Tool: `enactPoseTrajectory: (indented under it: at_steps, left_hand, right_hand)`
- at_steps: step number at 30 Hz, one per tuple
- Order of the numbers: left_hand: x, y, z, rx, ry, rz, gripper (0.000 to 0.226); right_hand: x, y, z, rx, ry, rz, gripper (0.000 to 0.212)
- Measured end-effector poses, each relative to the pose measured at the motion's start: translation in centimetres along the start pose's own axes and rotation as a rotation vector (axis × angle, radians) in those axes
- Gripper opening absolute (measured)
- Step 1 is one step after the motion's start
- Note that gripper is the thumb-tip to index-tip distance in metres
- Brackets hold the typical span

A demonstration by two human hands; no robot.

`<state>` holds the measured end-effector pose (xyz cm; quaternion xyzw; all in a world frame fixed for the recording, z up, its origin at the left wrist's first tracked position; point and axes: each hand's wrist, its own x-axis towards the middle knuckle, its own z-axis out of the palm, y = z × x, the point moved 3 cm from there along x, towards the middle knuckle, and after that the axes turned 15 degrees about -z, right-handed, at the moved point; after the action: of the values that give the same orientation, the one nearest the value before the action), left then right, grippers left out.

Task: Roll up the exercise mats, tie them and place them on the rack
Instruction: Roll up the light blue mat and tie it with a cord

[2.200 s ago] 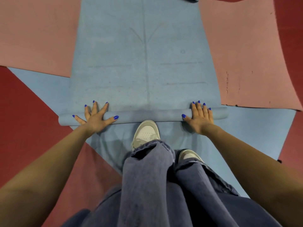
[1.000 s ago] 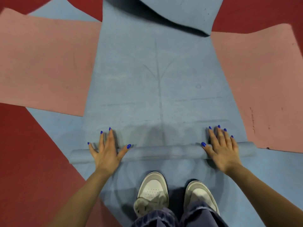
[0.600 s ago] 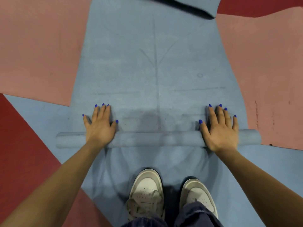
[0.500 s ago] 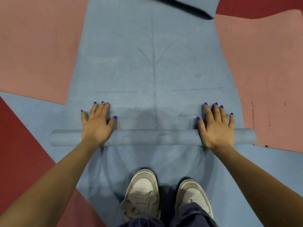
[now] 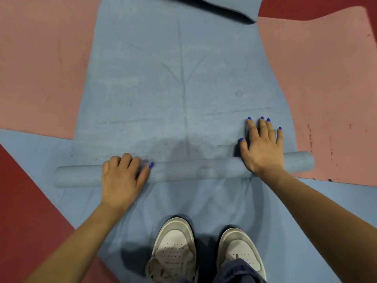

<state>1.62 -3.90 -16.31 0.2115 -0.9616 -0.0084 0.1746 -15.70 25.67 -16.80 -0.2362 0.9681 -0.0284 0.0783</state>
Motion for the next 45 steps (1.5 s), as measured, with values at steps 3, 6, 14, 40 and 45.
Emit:
enactPoseTrajectory:
  at_steps: [3,6,14,40,45]
  left_hand:
    - [-2.1,-0.6,-0.6,-0.006,0.015,0.047,0.053]
    - [-2.9,-0.7,-0.6,0.017,0.016,0.061,0.049]
    - [-1.8,-0.5,-0.4,0.02,-0.081,0.09,0.046]
    - [5.0,-1.1,2.4,-0.086,-0.502,-0.152,0.134]
    - [7.7,-1.2,2.7,-0.138,-0.493,-0.142,0.125]
  right_hand:
    - [0.4,-0.1,-0.3,0.003,-0.001,-0.016,0.064]
    - [0.1,-0.1,0.0,-0.007,-0.003,-0.025,0.063]
    - [-2.3,-2.2,-1.5,-0.103,0.436,-0.203,0.027]
    - [1.6,-2.0,-1.0,0.115,-0.101,-0.253,0.089]
    - [4.2,-2.2,-1.6,0.075,0.076,-0.235,0.078]
